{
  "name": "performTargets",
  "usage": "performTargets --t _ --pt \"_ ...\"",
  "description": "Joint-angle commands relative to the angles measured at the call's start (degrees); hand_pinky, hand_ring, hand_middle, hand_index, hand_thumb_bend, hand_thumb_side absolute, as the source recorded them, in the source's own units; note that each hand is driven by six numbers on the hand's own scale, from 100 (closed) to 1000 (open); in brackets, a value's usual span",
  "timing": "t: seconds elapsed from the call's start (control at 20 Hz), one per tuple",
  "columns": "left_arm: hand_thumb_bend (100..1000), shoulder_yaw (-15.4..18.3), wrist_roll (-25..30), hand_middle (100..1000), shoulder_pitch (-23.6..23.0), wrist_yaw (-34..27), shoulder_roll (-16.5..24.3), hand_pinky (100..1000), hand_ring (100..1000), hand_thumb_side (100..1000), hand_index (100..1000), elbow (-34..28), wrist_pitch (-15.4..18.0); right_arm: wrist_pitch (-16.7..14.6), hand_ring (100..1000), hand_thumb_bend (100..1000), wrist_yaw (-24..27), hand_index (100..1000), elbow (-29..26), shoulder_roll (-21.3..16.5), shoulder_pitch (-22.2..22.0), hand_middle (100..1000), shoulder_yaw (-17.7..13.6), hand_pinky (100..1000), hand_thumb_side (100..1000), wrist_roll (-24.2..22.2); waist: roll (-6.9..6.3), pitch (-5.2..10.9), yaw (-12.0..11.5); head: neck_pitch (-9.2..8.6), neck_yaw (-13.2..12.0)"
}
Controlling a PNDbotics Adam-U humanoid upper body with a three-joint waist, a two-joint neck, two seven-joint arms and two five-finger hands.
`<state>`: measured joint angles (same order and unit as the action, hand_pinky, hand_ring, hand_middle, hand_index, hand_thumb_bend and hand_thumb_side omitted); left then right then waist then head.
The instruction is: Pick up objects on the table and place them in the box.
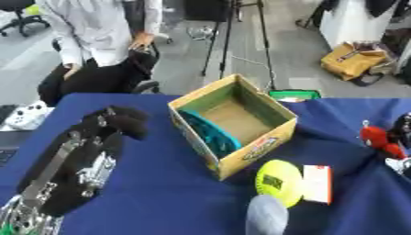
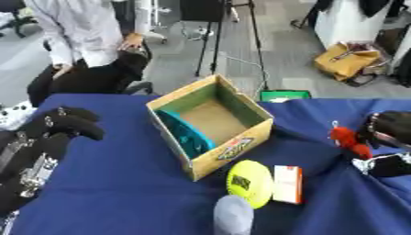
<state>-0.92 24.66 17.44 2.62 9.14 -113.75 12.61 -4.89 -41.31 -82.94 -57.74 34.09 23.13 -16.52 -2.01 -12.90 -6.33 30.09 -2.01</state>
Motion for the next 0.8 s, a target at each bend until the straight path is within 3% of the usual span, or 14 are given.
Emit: performTargets --t 0.05,0.8 --pt "100 -0.17 0.26 738 0.71 0.07 1.05 688 698 581 760 -0.84 0.03 0.01 762 229 0.27 548 -1.05 -2.99 1.07 413 -1.14 882 564 -0.24 0.13 0.77 0.08 -0.71 -0.16" --pt "100 -0.35 1.13 739 0.83 0.10 0.94 686 699 575 760 -0.84 0.00 -0.44 769 266 0.78 570 -1.67 -3.35 1.18 435 -1.09 884 566 -2.09 0.19 0.77 0.11 -0.70 -0.28"
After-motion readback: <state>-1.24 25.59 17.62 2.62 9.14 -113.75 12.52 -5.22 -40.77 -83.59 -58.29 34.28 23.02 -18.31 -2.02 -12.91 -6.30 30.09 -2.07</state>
